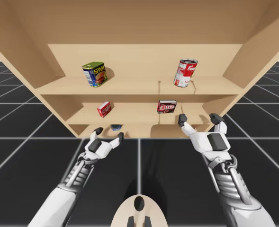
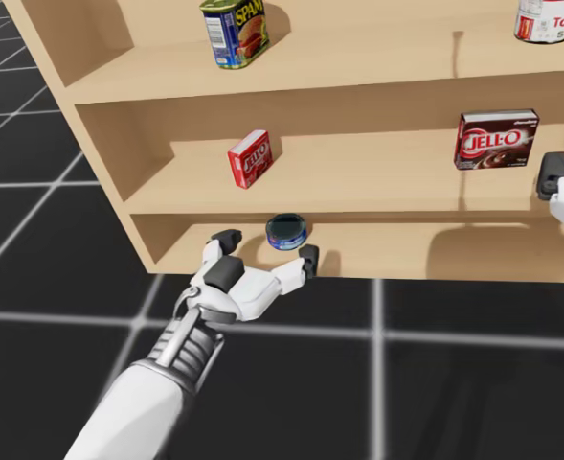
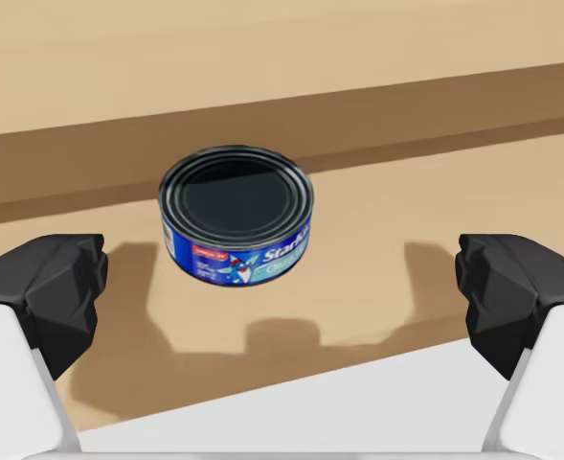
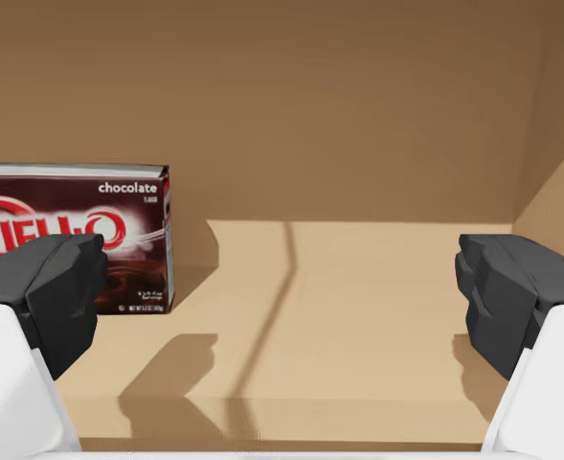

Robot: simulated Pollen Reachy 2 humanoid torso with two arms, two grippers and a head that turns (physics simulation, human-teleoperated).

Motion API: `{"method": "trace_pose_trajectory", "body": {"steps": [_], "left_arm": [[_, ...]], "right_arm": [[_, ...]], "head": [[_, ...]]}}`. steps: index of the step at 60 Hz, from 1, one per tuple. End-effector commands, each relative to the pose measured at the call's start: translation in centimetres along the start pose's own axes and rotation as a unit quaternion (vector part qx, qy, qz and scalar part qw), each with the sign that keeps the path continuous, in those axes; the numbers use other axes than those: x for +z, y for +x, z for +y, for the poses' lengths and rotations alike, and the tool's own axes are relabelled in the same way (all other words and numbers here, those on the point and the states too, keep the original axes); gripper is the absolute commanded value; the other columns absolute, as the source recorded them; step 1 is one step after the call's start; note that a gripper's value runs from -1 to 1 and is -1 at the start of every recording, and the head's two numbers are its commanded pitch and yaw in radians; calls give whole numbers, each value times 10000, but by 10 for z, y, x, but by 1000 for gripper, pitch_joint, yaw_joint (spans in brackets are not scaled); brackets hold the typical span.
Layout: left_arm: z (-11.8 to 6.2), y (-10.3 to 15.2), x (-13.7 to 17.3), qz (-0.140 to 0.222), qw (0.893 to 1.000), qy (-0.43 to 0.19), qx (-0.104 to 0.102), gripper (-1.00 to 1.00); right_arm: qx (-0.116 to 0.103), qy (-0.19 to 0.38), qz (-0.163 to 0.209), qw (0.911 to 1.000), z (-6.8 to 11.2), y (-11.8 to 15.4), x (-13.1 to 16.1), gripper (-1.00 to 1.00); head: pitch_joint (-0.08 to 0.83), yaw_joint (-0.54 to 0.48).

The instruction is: Retrieve the tuna can from the shelves.

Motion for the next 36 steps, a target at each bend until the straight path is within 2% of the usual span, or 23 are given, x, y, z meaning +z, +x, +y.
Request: {"method": "trace_pose_trajectory", "body": {"steps": [1, 9, 19, 29, 36], "left_arm": [[-10, -3, -30, 148, 9995, 0, 295, -1000], [-10, -6, -50, 285, 9992, 92, 251, -1000], [-11, -12, -72, 571, 9973, 84, 457, -1000], [-12, -17, -87, 776, 9953, 56, 578, -1000], [-16, -22, -95, 884, 9946, 13, 540, -1000]], "right_arm": [[-63, -11, 0, 10000, 2, -1, 1, -1000], [-82, -9, -59, 9999, 2, 2, 3, -1000], [-75, 0, -116, 9999, 3, 4, 3, -1000], [-78, -10, -144, 9999, 3, 5, 4, -1000], [-70, -15, -151, 9999, 3, 6, 4, -1000]], "head": [[587, 216], [587, 218], [589, 219], [587, 220], [590, 220]]}}
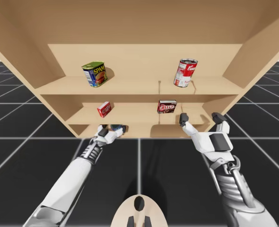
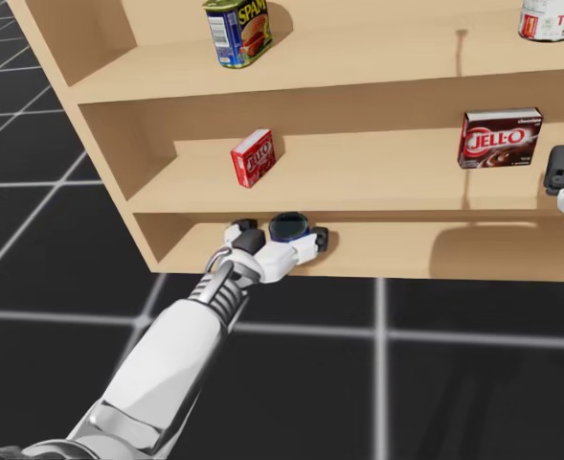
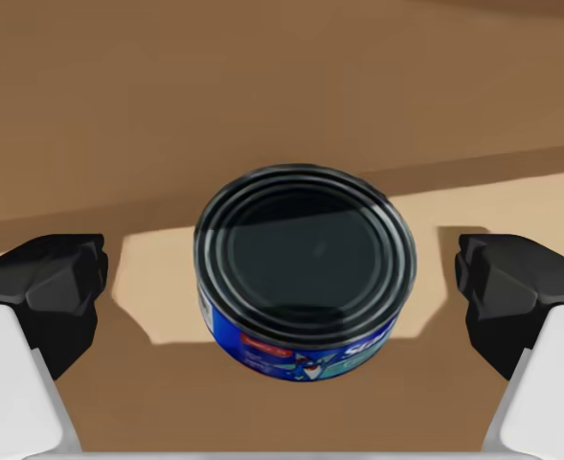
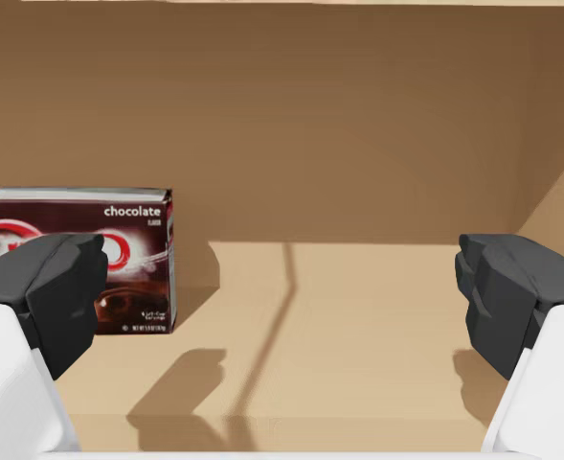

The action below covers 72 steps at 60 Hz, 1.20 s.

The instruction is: Retrieve the tuna can from the shelves.

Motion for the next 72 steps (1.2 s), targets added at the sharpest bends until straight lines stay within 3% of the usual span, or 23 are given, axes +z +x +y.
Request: {"method": "trace_pose_trajectory", "body": {"steps": [1, 8, 10, 11, 12, 13, 14, 16, 31, 41, 51, 65, 72], "left_arm": [[-35, -13, -19, 220, 9988, -285, 336, -1000], [-36, -16, -22, 271, 9988, -306, 284, -1000], [-36, -16, -22, 275, 9988, -290, 278, -886], [-36, -17, -22, 275, 9989, -276, 267, -579], [-36, -17, -22, 271, 9990, -266, 253, 210], [-36, -17, -21, 277, 9989, -273, 250, 588], [-36, -18, -21, 282, 9989, -271, 245, 819], [-36, -18, -21, 302, 9989, -278, 222, 935], [-41, -17, -14, 241, 9992, -309, 94, 1000], [-40, 2, 4, -366, 9989, -304, 9, 1000], [-38, 13, 27, -682, 9972, -299, -58, 1000], [-32, 13, 66, -637, 9975, -286, -131, 1000], [-24, 12, 96, -549, 9977, -349, -213, 1000]], "right_arm": [[-72, -18, -5, 10000, 3, 0, 2, -1000], [-69, -21, -1, 10000, 4, 0, 2, -1000], [-68, -19, 0, 10000, 4, 0, 2, -1000], [-68, -18, 1, 10000, 4, 0, 2, -1000], [-65, -19, 2, 10000, 4, 0, 2, -1000], [-64, -19, 3, 10000, 4, 0, 2, -1000], [-64, -19, 4, 10000, 4, 0, 3, -1000], [-63, -20, 8, 10000, 4, 0, 3, -1000], [-68, -35, 1, 10000, 4, 0, 4, -1000], [-77, -41, -12, 10000, 4, 1, 4, -1000], [-77, -34, -21, 10000, 5, 1, 4, -1000], [-90, -16, -3, 10000, 5, 1, 4, -1000], [-118, 273, 17, 9996, 3, 0, 6, -1000]], "head": [[590, 220], [592, 217], [592, 217], [593, 216], [593, 216], [593, 216], [593, 216], [593, 216], [593, 215], [592, 213], [589, 217], [583, 220], [580, 217]]}}
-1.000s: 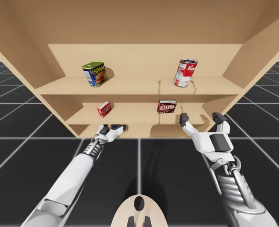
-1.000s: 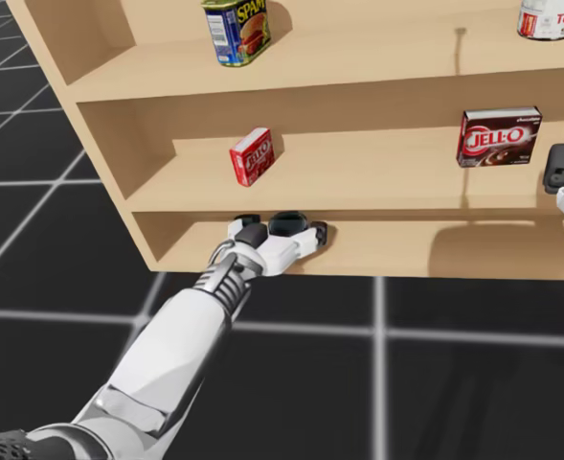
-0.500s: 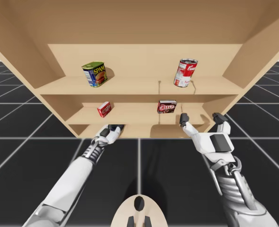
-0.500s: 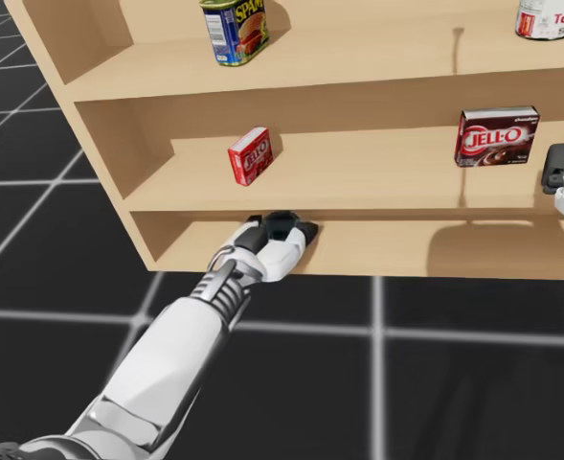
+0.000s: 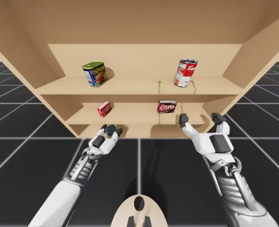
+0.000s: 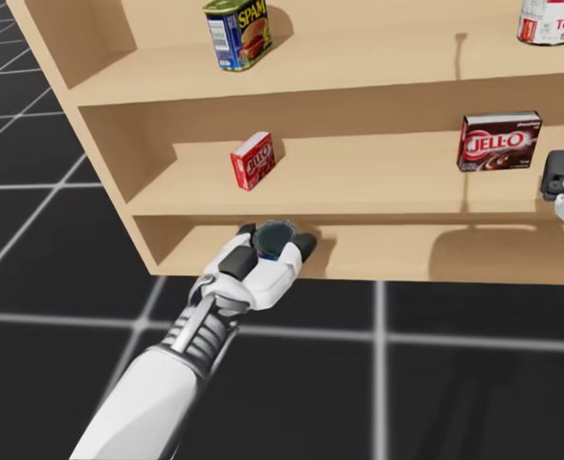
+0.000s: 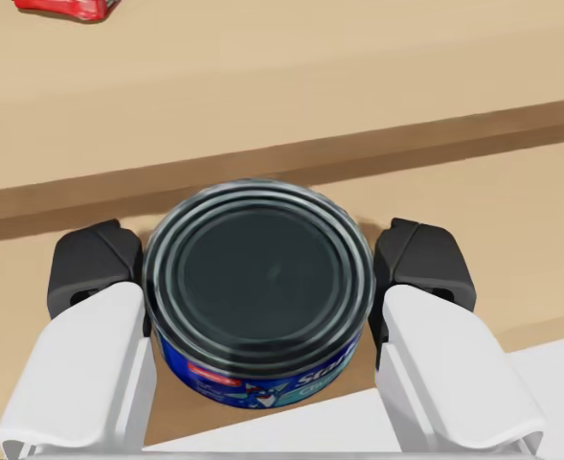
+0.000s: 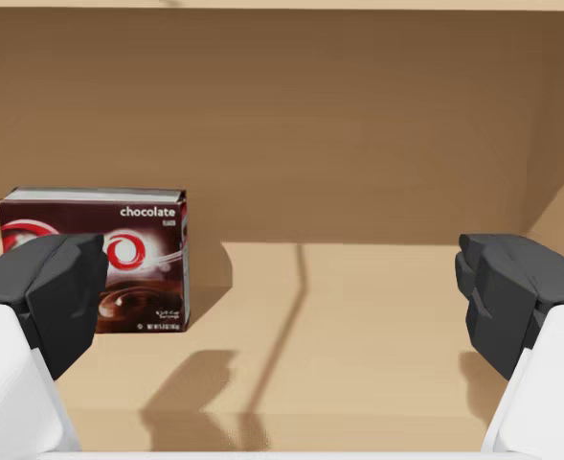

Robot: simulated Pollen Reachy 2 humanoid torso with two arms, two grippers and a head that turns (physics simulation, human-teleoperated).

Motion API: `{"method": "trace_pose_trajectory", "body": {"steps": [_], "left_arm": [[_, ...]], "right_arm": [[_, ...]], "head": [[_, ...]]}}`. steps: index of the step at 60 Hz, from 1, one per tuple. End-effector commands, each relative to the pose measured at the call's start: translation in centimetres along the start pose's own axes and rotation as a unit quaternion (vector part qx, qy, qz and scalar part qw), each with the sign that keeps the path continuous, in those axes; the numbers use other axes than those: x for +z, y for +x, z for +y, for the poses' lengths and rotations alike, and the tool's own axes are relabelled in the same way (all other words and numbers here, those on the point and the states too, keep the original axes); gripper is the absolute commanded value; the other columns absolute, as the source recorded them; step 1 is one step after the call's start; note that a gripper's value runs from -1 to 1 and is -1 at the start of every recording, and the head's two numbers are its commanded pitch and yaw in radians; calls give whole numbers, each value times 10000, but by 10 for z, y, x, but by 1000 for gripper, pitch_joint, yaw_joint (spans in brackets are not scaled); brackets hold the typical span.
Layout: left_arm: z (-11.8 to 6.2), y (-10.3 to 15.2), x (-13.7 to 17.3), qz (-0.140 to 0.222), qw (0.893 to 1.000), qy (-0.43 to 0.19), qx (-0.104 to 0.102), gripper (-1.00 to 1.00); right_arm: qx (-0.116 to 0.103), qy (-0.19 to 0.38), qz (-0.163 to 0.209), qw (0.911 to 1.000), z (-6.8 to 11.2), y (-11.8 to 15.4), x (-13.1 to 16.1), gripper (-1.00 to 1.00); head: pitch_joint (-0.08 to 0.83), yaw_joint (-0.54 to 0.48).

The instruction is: Retrieve the tuna can from the shelves.

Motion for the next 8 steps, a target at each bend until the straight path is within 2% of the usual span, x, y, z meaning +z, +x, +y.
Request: {"method": "trace_pose_trajectory", "body": {"steps": [1, 8], "left_arm": [[-2, 8, 35, -60, 9999, -130, 12, 1000], [6, 8, 67, 25, 9999, -144, 34, 1000]], "right_arm": [[-64, 245, 24, 9997, 2, -2, 2, -1000], [22, 394, 7, 9992, 2, -4, 4, -1000]], "head": [[579, 217], [579, 219]]}}
